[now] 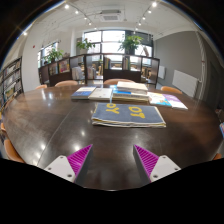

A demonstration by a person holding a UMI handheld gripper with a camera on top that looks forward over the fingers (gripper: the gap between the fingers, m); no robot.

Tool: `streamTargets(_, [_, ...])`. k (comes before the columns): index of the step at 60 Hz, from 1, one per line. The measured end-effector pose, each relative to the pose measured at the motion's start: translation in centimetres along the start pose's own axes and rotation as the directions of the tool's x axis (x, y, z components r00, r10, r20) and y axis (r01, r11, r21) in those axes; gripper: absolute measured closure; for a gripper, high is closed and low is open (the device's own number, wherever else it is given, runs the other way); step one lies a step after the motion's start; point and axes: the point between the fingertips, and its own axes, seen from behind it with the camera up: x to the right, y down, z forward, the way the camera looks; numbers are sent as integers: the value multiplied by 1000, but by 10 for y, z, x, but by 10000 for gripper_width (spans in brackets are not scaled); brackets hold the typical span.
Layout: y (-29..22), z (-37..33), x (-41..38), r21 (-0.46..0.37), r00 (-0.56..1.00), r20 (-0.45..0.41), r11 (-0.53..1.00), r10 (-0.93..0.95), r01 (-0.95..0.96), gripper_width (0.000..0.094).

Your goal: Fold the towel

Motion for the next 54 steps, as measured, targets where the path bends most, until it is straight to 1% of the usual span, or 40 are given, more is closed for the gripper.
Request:
streamTargets(5, [-14,44,-22,-6,1000,9,1000,-1,1,131])
streamTargets(11, [-48,112,-55,-8,1000,14,1000,-2,2,132])
streamTargets(20, [-89,195,-77,0,1000,16,1000,-24,24,145])
streamTargets(25, [-102,237,-87,3,999,15,999,-51,51,187])
streamTargets(28, [-105,255,-90,-14,998,16,998,-69,69,213])
streamTargets(32, [-102,275,-88,-25,996,-1,995,-94,93,284])
streamTargets(35, [-92,284,-88,-62,996,0,994,-93,92,364])
streamTargets(37, [-96,286,-87,-39,997,1,997,-73,73,414])
streamTargets(40, [-92,288,-76,-47,998,-29,998,-49,48,573])
streamTargets(42, [-93,288,-70,-38,998,-43,998,-48,47,673])
streamTargets(46, [-93,286,-63,-31,998,-52,998,-47,45,826])
streamTargets(51, [-92,289,-62,-24,999,-40,999,-31,30,880])
streamTargets(54, [-91,287,-62,-28,999,-28,999,-19,19,883])
